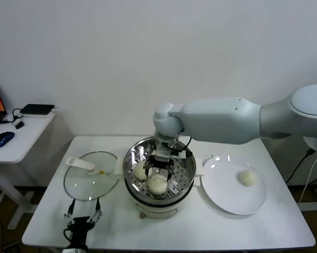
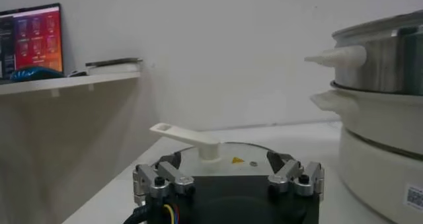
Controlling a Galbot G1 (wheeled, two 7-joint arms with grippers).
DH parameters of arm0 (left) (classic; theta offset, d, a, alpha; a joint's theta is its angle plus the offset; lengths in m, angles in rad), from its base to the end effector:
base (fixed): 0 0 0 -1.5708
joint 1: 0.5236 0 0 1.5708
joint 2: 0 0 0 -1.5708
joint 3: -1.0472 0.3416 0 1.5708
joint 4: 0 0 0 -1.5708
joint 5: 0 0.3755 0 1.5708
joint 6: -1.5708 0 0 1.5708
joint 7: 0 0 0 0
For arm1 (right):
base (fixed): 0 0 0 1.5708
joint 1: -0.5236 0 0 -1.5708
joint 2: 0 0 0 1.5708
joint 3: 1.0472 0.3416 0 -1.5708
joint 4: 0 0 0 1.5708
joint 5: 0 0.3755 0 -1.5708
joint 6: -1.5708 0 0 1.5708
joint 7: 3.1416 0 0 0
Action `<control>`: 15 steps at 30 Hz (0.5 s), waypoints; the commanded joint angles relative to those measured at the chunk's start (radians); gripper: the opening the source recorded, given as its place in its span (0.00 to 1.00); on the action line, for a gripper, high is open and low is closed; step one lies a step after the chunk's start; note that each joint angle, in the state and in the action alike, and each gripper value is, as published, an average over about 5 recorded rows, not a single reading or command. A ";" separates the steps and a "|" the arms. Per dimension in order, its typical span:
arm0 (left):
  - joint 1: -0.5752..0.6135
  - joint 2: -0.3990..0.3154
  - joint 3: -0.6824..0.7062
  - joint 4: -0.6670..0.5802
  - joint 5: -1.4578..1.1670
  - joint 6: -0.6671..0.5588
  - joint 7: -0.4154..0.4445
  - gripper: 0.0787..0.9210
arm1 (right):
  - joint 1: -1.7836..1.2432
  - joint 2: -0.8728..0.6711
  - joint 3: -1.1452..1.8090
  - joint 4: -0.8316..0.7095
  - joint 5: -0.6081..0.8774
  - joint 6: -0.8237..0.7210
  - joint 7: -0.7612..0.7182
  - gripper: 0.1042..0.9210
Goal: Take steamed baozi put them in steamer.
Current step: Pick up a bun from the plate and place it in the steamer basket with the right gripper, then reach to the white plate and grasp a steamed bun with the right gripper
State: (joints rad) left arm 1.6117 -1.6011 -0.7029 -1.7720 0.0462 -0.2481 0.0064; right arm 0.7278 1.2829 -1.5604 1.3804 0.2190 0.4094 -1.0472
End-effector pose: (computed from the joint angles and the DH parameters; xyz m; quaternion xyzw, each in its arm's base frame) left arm 0.1623 0.0575 -0.4205 0.0754 -0.9939 -0.0520 0.0609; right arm 0.5135 0.1908 -0.0785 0.7279 -0.1137 0.6760 0.0180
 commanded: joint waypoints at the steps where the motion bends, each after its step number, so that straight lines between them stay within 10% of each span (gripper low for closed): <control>1: 0.002 -0.001 0.000 -0.002 0.001 0.000 0.000 0.88 | 0.108 -0.063 -0.078 -0.065 0.203 0.042 -0.032 0.86; 15: -0.004 -0.002 0.009 0.007 0.005 -0.001 0.001 0.88 | 0.346 -0.398 -0.536 -0.141 0.448 -0.272 -0.008 0.88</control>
State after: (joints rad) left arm 1.6105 -1.6016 -0.6984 -1.7686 0.0479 -0.2479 0.0056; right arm 0.9145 1.1010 -1.7729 1.2670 0.4462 0.3752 -1.0912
